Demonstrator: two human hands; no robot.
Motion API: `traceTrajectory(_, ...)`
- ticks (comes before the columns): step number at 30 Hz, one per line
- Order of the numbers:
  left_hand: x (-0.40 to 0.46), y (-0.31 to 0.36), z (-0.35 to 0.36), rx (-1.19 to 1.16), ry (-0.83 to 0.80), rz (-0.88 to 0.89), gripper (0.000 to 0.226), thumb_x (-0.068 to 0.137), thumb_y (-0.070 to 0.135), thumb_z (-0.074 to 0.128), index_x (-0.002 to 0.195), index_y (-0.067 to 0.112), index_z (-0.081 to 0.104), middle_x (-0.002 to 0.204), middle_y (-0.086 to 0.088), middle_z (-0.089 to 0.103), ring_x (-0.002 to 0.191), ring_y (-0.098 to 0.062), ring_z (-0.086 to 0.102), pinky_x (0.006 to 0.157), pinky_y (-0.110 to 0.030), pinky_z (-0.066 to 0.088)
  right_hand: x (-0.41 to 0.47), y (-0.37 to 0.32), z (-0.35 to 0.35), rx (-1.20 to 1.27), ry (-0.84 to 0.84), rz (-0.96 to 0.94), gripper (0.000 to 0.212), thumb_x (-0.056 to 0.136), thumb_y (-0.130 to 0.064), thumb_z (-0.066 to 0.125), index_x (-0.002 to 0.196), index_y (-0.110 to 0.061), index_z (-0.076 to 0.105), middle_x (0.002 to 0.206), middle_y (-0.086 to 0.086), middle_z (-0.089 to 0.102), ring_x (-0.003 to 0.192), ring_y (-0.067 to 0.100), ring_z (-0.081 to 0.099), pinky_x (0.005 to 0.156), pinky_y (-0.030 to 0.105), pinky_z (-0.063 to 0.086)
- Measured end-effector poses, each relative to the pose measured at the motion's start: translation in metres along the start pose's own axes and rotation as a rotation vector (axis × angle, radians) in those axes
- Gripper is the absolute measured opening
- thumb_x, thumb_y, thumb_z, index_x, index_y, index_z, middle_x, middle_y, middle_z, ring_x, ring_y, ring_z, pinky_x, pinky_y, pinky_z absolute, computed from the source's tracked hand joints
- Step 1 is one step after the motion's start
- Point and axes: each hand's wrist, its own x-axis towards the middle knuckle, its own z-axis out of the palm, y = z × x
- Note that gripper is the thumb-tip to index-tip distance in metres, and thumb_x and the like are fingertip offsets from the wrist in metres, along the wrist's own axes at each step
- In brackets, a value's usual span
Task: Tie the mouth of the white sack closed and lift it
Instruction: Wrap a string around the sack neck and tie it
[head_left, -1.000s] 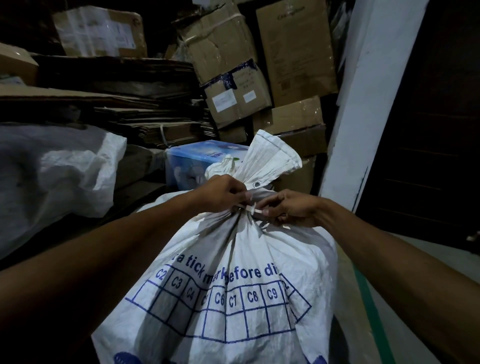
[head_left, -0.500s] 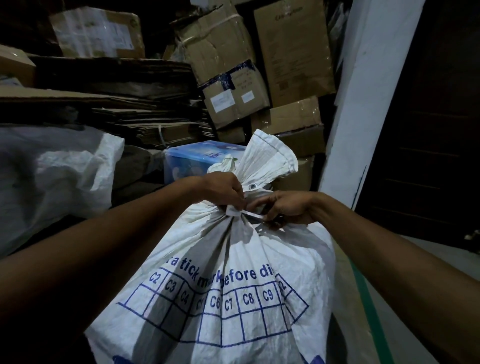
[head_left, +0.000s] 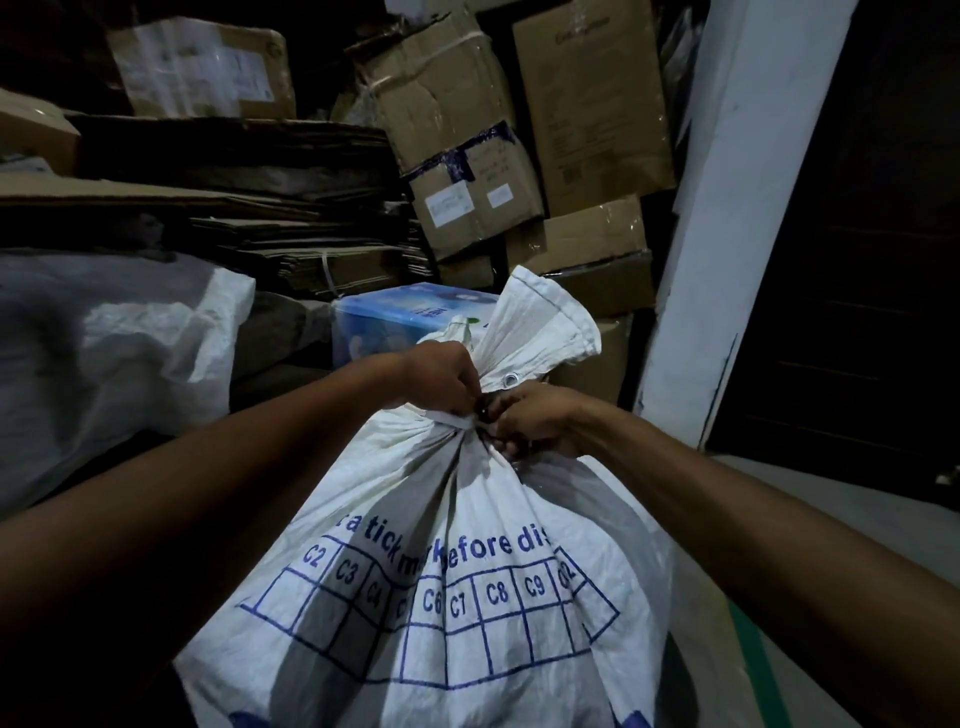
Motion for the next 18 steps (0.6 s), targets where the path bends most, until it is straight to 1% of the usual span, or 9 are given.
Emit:
traceTrajectory(2, -0.003, -0.003, -0.004, 0.056, 0.007, 0.003, 0.024, 0.089, 0.009, 0.074, 0.109, 0.019, 0.083, 0.091, 0.007, 0.072, 0.087, -0.011, 0.063, 0.076, -0.023, 0.045, -0.011, -0.007, -0.004, 0.066, -0.073, 0.009, 0.026, 0.103, 0.011, 0.045, 0.104, -0.007, 0.065, 0.074, 0.012, 0.056, 0.051, 0.013, 0.051, 0.053, 0.025, 0.052)
traceTrajectory(4, -0.005, -0.007, -0.008, 0.074, -0.013, 0.018, 0.024, 0.089, 0.009, 0.076, 0.109, 0.02, 0.084, 0.091, 0.009, 0.073, 0.09, -0.011, 0.065, 0.076, -0.023, 0.045, -0.021, -0.012, -0.01, 0.071, -0.15, 0.013, 0.031, 0.104, 0.011, 0.043, 0.124, -0.006, 0.061, 0.076, 0.012, 0.055, 0.059, 0.015, 0.049, 0.056, 0.025, 0.053)
traceTrajectory(8, -0.007, 0.0, -0.013, 0.199, -0.072, 0.037, 0.024, 0.095, 0.014, 0.072, 0.116, 0.023, 0.081, 0.104, 0.007, 0.073, 0.098, -0.012, 0.064, 0.085, -0.026, 0.048, -0.024, -0.015, -0.019, 0.046, -0.217, 0.049, 0.033, 0.106, 0.009, 0.041, 0.129, -0.01, 0.055, 0.079, 0.011, 0.058, 0.063, 0.015, 0.05, 0.067, 0.028, 0.059)
traceTrajectory(10, -0.008, 0.006, -0.011, 0.278, -0.07, 0.035, 0.021, 0.096, 0.022, 0.071, 0.114, 0.026, 0.08, 0.104, 0.007, 0.072, 0.097, -0.014, 0.063, 0.085, -0.028, 0.049, -0.025, -0.016, -0.018, 0.027, -0.215, 0.059, 0.035, 0.106, 0.009, 0.04, 0.134, -0.007, 0.056, 0.08, 0.011, 0.058, 0.065, 0.015, 0.052, 0.066, 0.027, 0.059)
traceTrajectory(13, -0.004, 0.009, 0.0, 0.347, -0.033, 0.036, 0.022, 0.09, 0.039, 0.075, 0.107, 0.025, 0.079, 0.101, 0.0, 0.077, 0.095, -0.023, 0.067, 0.084, -0.033, 0.055, -0.025, -0.017, -0.013, -0.029, -0.179, 0.063, 0.035, 0.104, 0.012, 0.043, 0.128, -0.008, 0.058, 0.085, 0.015, 0.064, 0.072, 0.02, 0.062, 0.063, 0.026, 0.063)
traceTrajectory(15, -0.002, 0.008, 0.004, 0.346, -0.017, 0.032, 0.025, 0.09, 0.04, 0.076, 0.108, 0.023, 0.079, 0.101, -0.004, 0.078, 0.091, -0.025, 0.066, 0.081, -0.033, 0.055, -0.022, -0.023, -0.007, -0.147, -0.125, 0.084, 0.03, 0.098, 0.014, 0.052, 0.124, 0.002, 0.062, 0.098, 0.023, 0.071, 0.086, 0.03, 0.072, 0.074, 0.038, 0.066)
traceTrajectory(16, -0.001, 0.008, 0.005, 0.338, -0.011, 0.028, 0.024, 0.09, 0.038, 0.076, 0.108, 0.022, 0.079, 0.101, -0.004, 0.078, 0.09, -0.025, 0.067, 0.079, -0.032, 0.055, -0.019, -0.026, -0.004, -0.229, -0.093, 0.09, 0.026, 0.095, 0.012, 0.06, 0.12, 0.007, 0.065, 0.106, 0.025, 0.073, 0.093, 0.034, 0.073, 0.083, 0.044, 0.064)
traceTrajectory(17, -0.001, 0.008, 0.004, 0.324, -0.005, 0.025, 0.023, 0.089, 0.035, 0.077, 0.107, 0.022, 0.079, 0.101, -0.004, 0.078, 0.091, -0.026, 0.068, 0.078, -0.033, 0.055, -0.015, -0.029, -0.001, -0.316, -0.048, 0.098, 0.018, 0.092, 0.007, 0.065, 0.11, 0.007, 0.069, 0.108, 0.024, 0.073, 0.092, 0.035, 0.073, 0.086, 0.045, 0.063)
traceTrajectory(18, 0.0, 0.008, 0.004, 0.313, -0.001, 0.022, 0.023, 0.087, 0.033, 0.078, 0.107, 0.021, 0.079, 0.101, -0.005, 0.078, 0.093, -0.027, 0.07, 0.08, -0.034, 0.057, -0.012, -0.032, 0.003, -0.361, -0.002, 0.09, 0.005, 0.092, 0.003, 0.066, 0.096, 0.005, 0.069, 0.101, 0.023, 0.072, 0.084, 0.033, 0.071, 0.081, 0.044, 0.061)
